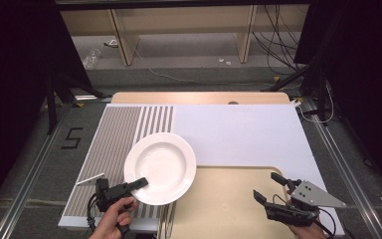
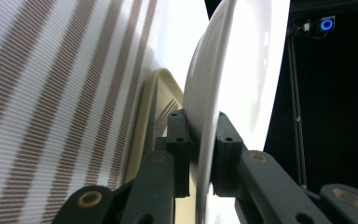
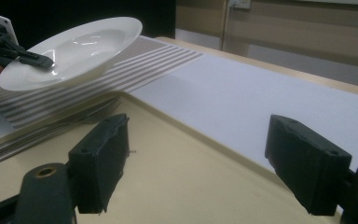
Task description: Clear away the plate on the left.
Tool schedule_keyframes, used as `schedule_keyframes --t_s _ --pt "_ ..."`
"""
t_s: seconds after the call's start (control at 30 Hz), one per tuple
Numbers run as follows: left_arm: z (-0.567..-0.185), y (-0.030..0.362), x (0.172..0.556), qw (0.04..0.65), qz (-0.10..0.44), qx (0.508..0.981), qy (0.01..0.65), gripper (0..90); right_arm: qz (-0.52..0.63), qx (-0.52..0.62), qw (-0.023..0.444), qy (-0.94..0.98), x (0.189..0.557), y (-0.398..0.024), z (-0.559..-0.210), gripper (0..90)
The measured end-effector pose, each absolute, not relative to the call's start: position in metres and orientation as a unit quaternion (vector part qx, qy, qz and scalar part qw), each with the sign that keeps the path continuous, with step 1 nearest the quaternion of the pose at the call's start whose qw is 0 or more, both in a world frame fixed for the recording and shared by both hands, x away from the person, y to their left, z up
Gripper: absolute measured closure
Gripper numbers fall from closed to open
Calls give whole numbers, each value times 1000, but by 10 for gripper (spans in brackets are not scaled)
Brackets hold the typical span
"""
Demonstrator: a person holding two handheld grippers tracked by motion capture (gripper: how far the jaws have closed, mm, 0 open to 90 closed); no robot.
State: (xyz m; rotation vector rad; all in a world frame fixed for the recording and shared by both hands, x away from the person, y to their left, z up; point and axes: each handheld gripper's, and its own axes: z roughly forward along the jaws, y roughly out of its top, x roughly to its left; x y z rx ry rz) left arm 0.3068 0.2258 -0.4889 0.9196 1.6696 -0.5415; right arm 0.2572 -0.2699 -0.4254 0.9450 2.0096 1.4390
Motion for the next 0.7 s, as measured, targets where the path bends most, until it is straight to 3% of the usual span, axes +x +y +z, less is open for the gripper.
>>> schedule_keyframes --t_s 0.7 --pt "-490 173 312 523 -258 456 672 801 533 351 257 726 257 -272 -424 225"
